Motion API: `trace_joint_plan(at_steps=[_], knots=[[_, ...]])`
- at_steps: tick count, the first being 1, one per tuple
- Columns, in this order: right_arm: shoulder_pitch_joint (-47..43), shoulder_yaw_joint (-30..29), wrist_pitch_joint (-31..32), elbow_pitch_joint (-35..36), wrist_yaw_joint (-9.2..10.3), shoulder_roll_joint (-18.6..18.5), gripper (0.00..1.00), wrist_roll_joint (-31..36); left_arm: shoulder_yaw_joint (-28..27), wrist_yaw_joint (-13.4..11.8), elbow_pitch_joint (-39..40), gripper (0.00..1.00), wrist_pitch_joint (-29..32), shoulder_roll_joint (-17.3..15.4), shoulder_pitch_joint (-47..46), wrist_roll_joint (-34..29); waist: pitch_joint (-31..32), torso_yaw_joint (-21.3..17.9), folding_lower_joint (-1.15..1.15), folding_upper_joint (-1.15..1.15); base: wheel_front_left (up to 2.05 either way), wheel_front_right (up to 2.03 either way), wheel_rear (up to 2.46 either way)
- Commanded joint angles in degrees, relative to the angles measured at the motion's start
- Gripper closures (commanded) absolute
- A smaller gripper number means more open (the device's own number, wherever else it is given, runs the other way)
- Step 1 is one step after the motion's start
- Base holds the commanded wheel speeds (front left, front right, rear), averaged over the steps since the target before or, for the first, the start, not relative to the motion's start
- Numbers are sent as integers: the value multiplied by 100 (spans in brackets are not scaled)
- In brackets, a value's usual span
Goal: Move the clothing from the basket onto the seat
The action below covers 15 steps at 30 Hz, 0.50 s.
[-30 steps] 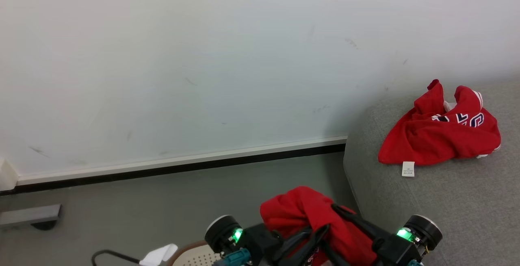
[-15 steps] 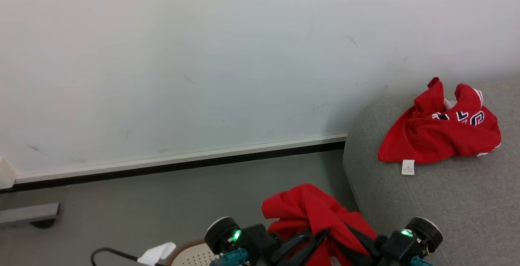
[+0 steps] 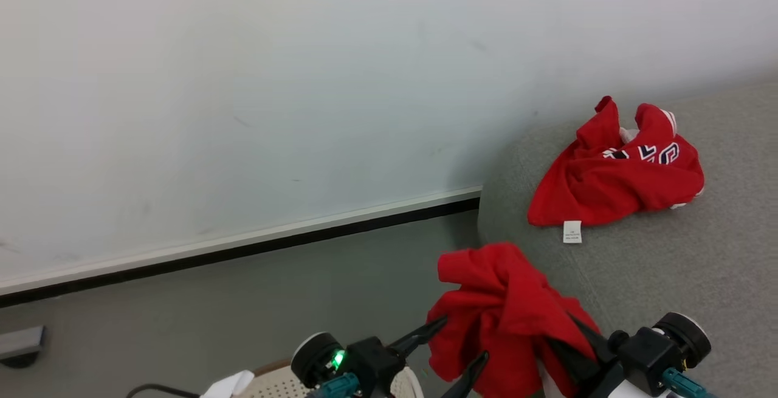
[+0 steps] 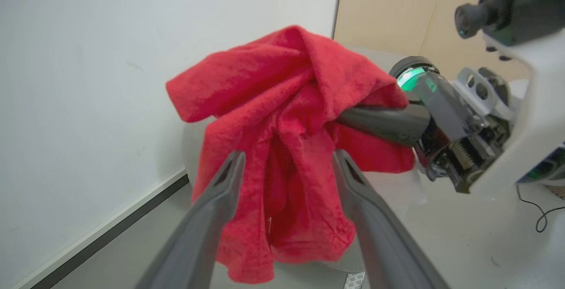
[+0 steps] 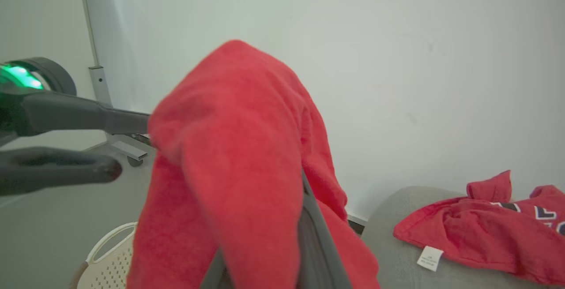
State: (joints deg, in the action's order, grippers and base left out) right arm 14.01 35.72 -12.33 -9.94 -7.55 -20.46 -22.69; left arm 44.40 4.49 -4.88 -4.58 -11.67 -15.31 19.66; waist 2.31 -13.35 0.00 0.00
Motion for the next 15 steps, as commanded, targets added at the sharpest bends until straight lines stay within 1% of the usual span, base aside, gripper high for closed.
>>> trace_joint_plan(at_steps=[1, 6, 7, 11, 15], knots=[[-79, -100, -2, 52, 13, -77, 100, 78, -14, -18, -23, 0, -34, 9, 17, 59, -46, -207, 0, 0, 0, 0, 0], [-227, -437, 54, 234, 13, -172, 100, 113, -14, -47, -140, 0, -118, 56, -45, 93, -127, -641, 0, 0, 0, 0, 0], [-227, -437, 54, 234, 13, -172, 100, 113, -14, -47, -140, 0, -118, 56, -45, 93, -127, -641, 0, 0, 0, 0, 0], [-373, -706, 101, 375, 13, -233, 100, 166, 8, -44, -234, 0, -177, 97, -96, 115, -205, -917, 0, 0, 0, 0, 0], [-503, -952, 151, 501, 13, -250, 100, 212, 45, -43, -324, 0, -218, 122, -162, 111, -279, -1082, 0, 0, 0, 0, 0]])
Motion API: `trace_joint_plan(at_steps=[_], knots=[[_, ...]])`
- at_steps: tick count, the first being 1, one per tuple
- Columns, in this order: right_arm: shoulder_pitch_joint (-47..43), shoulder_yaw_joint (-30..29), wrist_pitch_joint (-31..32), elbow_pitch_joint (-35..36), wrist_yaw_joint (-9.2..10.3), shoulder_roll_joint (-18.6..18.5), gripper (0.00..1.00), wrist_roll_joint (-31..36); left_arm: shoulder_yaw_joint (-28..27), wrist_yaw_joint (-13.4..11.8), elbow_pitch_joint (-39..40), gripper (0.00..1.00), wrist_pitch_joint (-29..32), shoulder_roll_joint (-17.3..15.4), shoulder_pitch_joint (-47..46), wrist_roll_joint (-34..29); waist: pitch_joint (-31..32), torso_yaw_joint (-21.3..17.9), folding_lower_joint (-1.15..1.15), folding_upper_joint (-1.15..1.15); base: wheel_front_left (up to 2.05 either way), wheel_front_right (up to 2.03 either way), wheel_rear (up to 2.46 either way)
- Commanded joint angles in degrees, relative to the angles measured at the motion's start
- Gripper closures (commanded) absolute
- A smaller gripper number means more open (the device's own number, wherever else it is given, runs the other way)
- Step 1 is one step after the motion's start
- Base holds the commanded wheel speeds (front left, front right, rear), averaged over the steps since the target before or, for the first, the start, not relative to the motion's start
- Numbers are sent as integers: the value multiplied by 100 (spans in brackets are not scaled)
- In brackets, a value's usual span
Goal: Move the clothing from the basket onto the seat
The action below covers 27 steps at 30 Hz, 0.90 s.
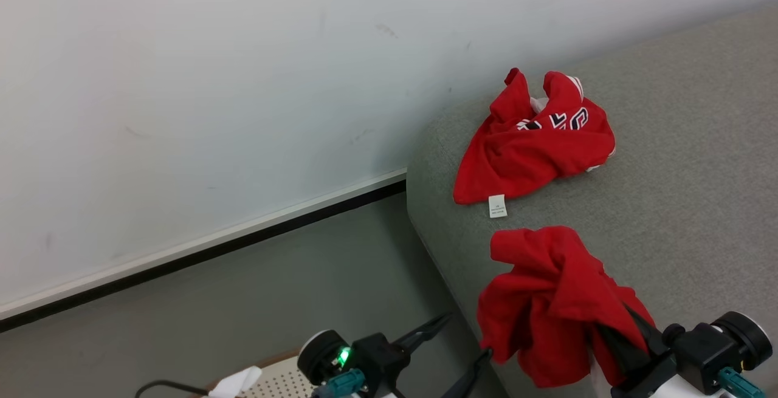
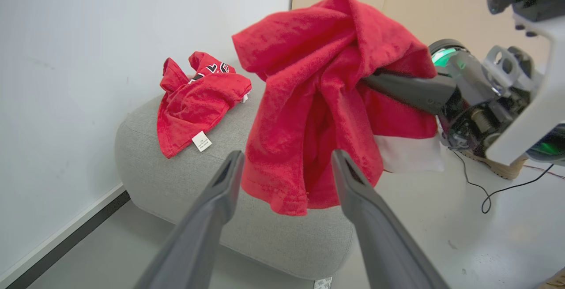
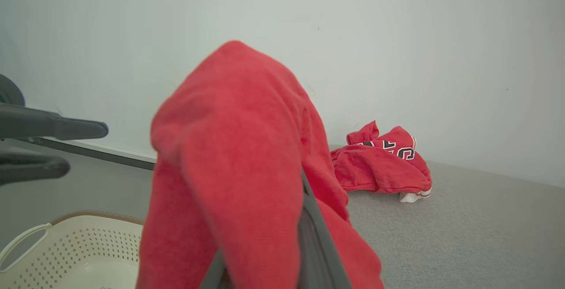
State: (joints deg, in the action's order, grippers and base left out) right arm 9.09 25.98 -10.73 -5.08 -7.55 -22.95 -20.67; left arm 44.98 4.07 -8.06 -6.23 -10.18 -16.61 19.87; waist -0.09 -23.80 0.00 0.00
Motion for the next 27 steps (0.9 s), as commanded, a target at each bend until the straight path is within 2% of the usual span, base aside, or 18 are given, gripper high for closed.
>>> trace_joint_plan(at_steps=[1, 9, 15, 21, 25, 27], knots=[[-37, -12, -11, 52, 13, -4, 100, 30, -5, 0, -21, 0, -59, -27, -43, 91, -55, -66, 0, 0, 0, 0, 0], [-48, -271, -14, 187, 13, 59, 100, 68, 16, 3, -41, 0, -26, -32, -222, 59, -349, -83, 0, 0, 0, 0, 0], [347, -755, -159, -5, 13, 200, 100, 41, -111, -42, 3, 0, 60, -94, -654, -79, -1044, 124, 0, 0, 0, 0, 0], [1302, -1541, -325, -392, 13, 309, 100, 133, -209, -16, 76, 0, 192, -209, -1183, -221, -1958, 460, 0, 0, 0, 0, 0], [2151, -2084, -387, -780, 13, 224, 100, 178, -236, -6, 64, 0, 197, -238, -1395, -258, -2446, 749, 0, 0, 0, 0, 0], [2627, -2301, -396, -975, 13, 262, 100, 0, -249, -13, 36, 0, 195, -260, -1456, -277, -2626, 858, 0, 0, 0, 0, 0]])
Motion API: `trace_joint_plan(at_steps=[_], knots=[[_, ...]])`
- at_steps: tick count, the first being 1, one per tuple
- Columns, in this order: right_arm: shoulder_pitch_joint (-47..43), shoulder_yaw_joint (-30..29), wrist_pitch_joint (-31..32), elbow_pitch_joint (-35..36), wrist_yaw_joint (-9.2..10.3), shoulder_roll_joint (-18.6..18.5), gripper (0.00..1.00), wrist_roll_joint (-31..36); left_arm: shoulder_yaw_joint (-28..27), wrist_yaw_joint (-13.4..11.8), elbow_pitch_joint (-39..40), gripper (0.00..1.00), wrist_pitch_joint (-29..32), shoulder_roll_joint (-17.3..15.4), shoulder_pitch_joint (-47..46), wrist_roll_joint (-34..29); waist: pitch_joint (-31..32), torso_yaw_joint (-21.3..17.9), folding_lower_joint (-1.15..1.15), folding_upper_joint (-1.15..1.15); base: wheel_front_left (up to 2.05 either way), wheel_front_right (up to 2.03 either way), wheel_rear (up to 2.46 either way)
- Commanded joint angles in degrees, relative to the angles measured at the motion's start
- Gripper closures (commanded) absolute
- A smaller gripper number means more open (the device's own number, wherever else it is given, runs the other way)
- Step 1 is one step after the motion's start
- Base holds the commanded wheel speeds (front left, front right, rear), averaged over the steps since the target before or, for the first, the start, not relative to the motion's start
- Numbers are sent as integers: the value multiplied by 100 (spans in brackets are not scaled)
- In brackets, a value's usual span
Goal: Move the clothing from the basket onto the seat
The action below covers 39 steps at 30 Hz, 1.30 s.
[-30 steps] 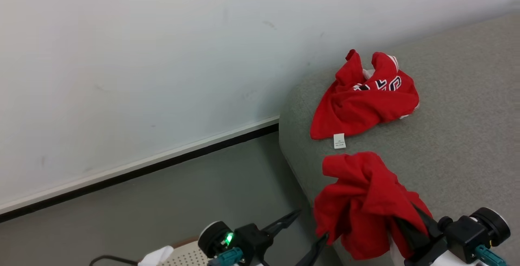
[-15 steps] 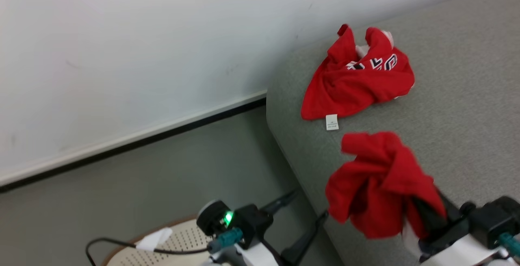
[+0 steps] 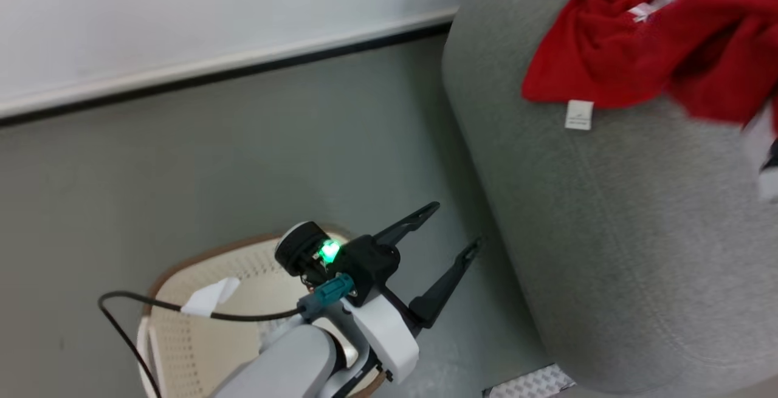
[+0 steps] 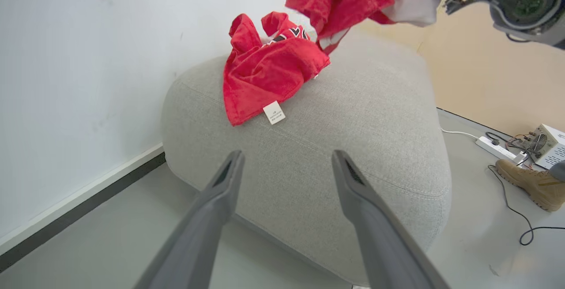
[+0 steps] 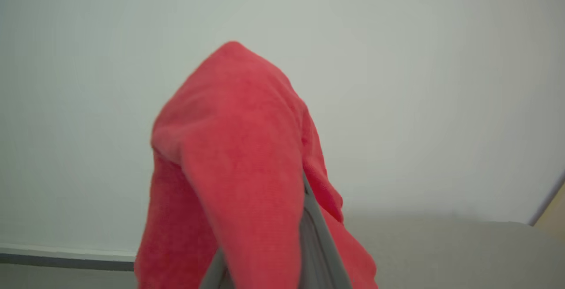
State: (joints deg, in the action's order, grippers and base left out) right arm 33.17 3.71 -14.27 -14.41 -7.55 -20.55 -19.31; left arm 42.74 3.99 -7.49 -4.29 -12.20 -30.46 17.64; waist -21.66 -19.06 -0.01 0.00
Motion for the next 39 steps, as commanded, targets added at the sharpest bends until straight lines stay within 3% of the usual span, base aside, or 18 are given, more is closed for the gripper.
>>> trace_joint_plan(at_steps=[1, 8, 14, 21, 27, 28, 29, 30, 39], knots=[[493, -200, -6, -145, 13, 10, 100, -229, -48, -30, -11, 0, 9, -68, -99, -49, -581, 419, 1, 0, 0, 0, 0], [2224, -1119, 303, -1065, 13, -414, 100, -545, -101, -99, 137, 0, 104, -128, -299, -109, -1284, 699, 1, 0, 0, 0, 0], [3032, -1591, 350, -2311, 13, -832, 100, -365, -124, -190, 292, 0, 158, -204, -469, -194, -1715, 944, 1, 0, 0, 0, 0], [3330, -2144, 160, -3972, 13, -826, 100, 47, -171, -248, 456, 0, 209, -281, -573, -217, -1935, 1136, 1, 0, 0, 0, 0], [3356, -2487, -28, -4951, 13, -699, 100, 487, -197, -312, 505, 0, 208, -311, -566, -197, -1924, 1191, 1, 0, 0, 0, 0], [3349, -2489, -47, -5033, 13, -651, 62, 537, -202, -327, 507, 0, 199, -317, -561, -187, -1912, 1187, 1, 0, 0, 0, 0], [3346, -2488, -49, -5086, 13, -617, 42, 587, -213, -334, 504, 0, 191, -331, -553, -176, -1895, 1173, 1, 0, 0, 0, 0], [3343, -2492, -71, -5102, 13, -609, 1, 658, -222, -345, 495, 0, 185, -348, -542, -167, -1871, 1151, 1, 0, 0, 0, 0], [2686, -2362, -93, -4405, 13, -471, 0, 1181, -280, -421, 325, 0, 5, -346, -367, -12, -1364, 957, 1, 0, 0, 0, 0]])
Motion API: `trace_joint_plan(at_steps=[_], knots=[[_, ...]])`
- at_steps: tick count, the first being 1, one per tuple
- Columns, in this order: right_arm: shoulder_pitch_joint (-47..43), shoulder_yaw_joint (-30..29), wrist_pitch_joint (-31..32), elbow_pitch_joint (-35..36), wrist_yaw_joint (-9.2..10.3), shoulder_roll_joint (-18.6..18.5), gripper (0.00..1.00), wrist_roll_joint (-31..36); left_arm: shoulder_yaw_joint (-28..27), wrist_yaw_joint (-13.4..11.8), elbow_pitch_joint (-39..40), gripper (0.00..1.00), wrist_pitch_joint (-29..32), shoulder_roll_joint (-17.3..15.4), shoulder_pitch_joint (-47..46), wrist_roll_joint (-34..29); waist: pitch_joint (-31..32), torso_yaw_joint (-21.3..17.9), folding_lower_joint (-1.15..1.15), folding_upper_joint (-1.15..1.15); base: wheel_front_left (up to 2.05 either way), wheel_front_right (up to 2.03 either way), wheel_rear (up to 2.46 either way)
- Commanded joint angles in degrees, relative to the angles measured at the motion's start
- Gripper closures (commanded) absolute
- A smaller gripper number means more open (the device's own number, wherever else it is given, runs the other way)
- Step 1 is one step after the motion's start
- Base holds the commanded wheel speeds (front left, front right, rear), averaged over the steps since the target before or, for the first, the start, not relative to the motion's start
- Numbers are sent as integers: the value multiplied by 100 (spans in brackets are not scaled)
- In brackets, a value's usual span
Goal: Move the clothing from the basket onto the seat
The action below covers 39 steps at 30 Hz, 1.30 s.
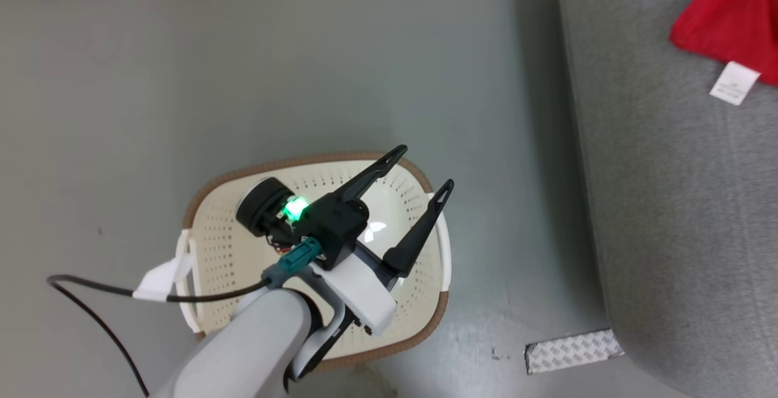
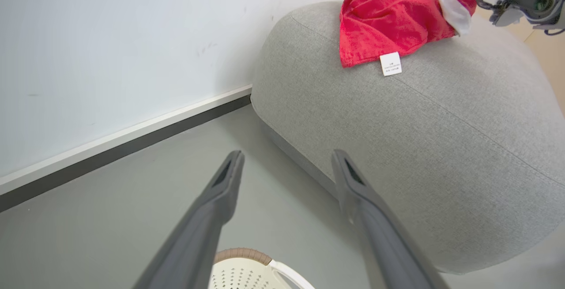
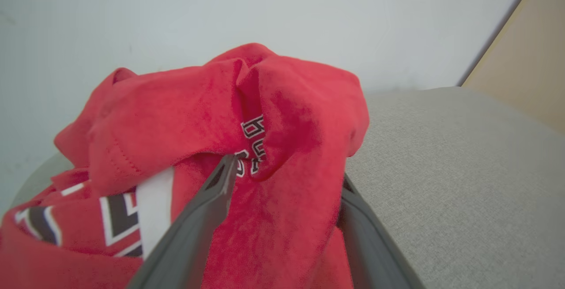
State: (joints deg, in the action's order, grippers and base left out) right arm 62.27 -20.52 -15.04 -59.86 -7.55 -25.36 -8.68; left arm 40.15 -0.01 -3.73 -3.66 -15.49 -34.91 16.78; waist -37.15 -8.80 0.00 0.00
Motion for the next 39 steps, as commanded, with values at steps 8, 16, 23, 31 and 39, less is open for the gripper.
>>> trace_joint_plan(at_steps=[8, 16, 23, 31, 39], knots=[[-1383, 236, -18, 1519, 13, 279, 0, 304, -175, -149, -357, 0, -366, -30, 403, 289, 884, -131, 0, 0, 0, 0, 0], [-2985, 528, -17, 3260, 13, 722, 0, 120, -451, -378, -786, 0, -782, -83, 1009, 633, 1787, -52, 0, 0, 0, 0, 0], [-4113, 784, -18, 4210, 13, 1131, 0, 287, -656, -636, -1026, 0, -992, -27, 1542, 838, 2482, 132, 0, 0, 0, 0, 0], [-5104, 1051, -11, 4722, 13, 1621, 0, 481, -900, -923, -1221, 0, -1118, 75, 2083, 926, 3100, 472, 0, 0, 0, 0, 0], [-5898, 1339, -10, 4768, 13, 2070, 0, 623, -1460, -1037, -1306, 0, -1148, 115, 2830, 1088, 3626, 673, 0, 0, 0, 0, 0]])
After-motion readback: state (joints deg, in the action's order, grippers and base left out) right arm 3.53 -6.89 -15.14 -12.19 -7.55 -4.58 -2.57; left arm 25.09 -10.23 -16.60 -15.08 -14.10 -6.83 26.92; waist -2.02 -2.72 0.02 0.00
